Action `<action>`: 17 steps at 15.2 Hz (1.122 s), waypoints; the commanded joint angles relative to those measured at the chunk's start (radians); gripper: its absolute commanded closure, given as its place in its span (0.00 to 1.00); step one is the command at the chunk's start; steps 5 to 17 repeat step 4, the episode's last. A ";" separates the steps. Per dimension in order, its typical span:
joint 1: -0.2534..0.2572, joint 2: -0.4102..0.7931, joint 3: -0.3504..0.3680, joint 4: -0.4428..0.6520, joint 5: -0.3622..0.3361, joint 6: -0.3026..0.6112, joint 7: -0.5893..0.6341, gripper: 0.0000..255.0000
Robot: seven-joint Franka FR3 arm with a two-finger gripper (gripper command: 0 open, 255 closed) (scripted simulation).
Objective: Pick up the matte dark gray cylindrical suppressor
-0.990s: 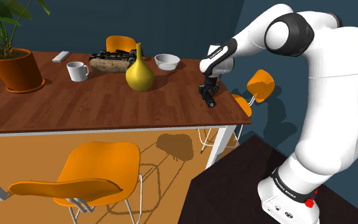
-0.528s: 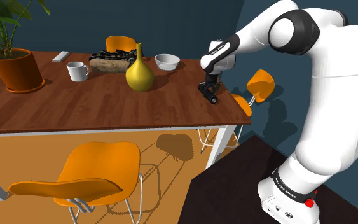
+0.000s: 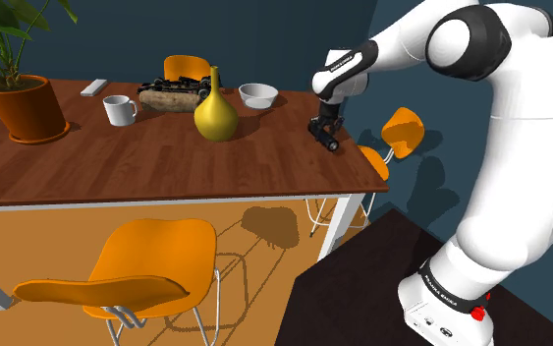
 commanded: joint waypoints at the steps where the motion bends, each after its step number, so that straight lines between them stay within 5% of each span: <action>1: 0.001 -0.015 -0.002 0.007 -0.003 -0.022 0.001 1.00; 17: 0.002 -0.024 -0.002 0.011 -0.004 -0.034 0.001 1.00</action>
